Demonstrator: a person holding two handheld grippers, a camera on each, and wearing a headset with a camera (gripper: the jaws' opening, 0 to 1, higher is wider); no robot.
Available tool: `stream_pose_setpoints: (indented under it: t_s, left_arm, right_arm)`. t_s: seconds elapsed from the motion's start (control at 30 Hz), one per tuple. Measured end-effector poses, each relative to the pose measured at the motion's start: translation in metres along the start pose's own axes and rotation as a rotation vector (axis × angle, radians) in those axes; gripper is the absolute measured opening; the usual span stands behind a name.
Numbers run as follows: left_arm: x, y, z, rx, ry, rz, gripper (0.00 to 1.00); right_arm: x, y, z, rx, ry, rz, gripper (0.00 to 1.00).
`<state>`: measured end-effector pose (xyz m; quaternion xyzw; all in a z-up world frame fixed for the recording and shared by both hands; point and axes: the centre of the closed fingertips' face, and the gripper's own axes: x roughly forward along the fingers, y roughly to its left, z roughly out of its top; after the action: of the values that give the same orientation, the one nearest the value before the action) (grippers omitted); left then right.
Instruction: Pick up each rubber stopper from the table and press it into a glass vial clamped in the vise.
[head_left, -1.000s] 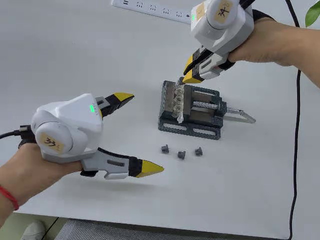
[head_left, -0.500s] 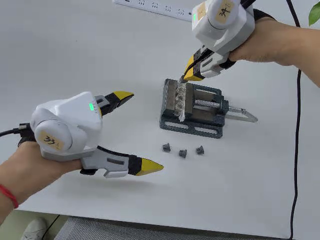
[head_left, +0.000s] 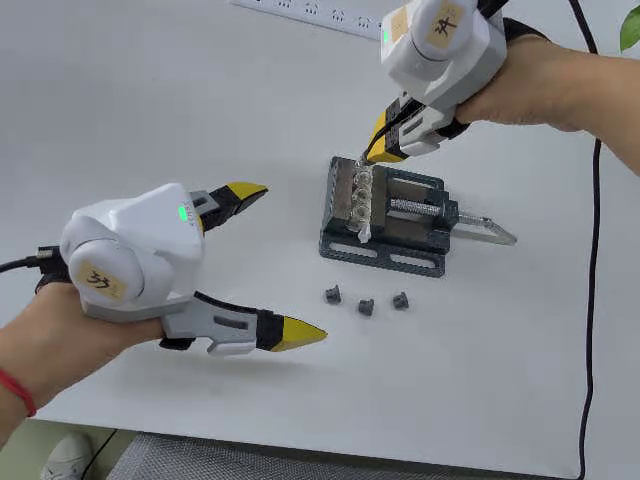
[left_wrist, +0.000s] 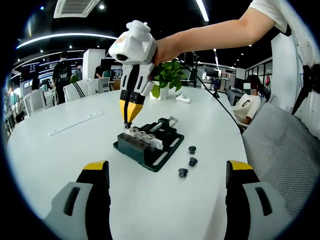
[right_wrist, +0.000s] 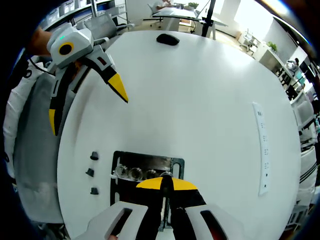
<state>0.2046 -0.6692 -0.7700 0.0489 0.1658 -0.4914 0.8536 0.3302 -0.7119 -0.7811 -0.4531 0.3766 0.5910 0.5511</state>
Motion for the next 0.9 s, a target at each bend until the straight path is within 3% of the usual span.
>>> stream_pose_setpoints:
  t_s: [0.9]
  left_arm:
    - [-0.0005, 0.0026, 0.0019, 0.0, -0.009, 0.004, 0.97]
  right_arm:
    - [0.0022, -0.0058, -0.0023, 0.003, 0.077, 0.03, 0.0]
